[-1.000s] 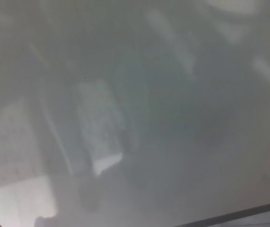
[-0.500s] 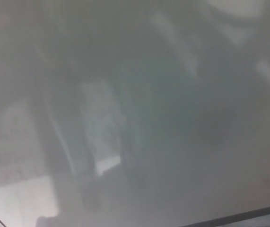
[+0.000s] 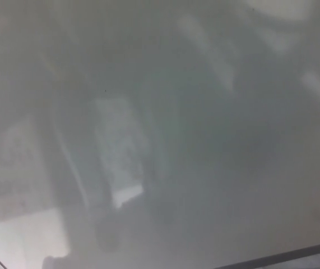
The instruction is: A white board is being place on the right hand side and parallel to the robot and the robot uses its left hand to grab on the leftside of the whiteboard and drag the whiteboard from the right hand side to the left hand side
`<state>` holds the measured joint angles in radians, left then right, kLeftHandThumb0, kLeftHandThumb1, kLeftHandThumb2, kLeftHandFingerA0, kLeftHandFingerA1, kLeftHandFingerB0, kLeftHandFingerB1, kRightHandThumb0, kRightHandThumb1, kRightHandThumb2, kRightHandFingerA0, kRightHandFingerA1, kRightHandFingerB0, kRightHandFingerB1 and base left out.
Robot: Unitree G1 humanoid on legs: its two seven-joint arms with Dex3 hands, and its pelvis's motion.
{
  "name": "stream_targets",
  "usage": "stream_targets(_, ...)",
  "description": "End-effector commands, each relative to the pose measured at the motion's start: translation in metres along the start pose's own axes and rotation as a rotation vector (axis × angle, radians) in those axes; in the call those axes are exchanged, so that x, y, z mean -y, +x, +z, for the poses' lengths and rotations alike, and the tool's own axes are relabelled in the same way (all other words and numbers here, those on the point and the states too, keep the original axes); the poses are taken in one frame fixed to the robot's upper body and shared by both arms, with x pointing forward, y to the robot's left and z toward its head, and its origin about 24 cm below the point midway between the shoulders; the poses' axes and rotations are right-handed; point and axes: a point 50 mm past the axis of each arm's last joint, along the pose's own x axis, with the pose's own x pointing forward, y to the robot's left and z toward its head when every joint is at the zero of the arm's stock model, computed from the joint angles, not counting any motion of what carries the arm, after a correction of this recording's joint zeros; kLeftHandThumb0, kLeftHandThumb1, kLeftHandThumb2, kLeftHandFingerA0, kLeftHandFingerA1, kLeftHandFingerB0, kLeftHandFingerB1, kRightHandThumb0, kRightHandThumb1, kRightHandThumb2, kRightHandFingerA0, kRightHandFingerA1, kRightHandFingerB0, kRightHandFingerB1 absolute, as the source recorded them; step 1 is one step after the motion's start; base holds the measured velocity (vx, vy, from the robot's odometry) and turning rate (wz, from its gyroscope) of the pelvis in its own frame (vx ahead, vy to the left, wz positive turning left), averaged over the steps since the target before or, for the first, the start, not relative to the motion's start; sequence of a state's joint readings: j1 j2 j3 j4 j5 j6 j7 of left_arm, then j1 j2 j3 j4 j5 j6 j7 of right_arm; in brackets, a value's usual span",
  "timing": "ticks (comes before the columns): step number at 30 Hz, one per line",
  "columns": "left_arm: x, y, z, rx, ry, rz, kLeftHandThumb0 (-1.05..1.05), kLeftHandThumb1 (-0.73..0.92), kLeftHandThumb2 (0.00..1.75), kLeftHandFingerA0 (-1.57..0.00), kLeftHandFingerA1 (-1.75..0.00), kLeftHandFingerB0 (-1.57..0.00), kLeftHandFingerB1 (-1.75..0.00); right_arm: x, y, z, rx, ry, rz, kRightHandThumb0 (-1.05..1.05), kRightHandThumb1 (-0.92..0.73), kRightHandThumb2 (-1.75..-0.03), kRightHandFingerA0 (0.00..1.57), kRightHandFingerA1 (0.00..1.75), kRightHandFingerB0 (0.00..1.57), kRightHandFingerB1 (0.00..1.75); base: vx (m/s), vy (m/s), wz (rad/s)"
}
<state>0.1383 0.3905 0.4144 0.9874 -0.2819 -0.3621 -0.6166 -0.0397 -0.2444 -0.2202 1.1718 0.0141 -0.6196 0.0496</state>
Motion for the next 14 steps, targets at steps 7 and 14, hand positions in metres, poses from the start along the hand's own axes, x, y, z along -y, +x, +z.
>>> stream_targets(7,-0.0024,0.0040,0.0034,-0.015,0.002,0.006,-0.28,0.55,1.05,-0.08,-0.49,-0.07,-0.48,0.0046,0.0034,0.0027,-0.006,0.018,-0.025,-0.78,-0.70,-0.61,0.67,0.76,0.51,0.53,0.00,0.000,0.00)
stream_targets(14,-0.0005,0.0017,-0.0018,-0.011,-0.005,0.035,-0.46,0.76,0.63,-0.30,-0.34,-0.25,-0.30,0.0074,-0.0008,-0.0010,-0.010,-0.007,-0.024,-0.76,-0.54,-1.00,0.60,0.73,0.46,0.60,0.00,0.000,0.00)
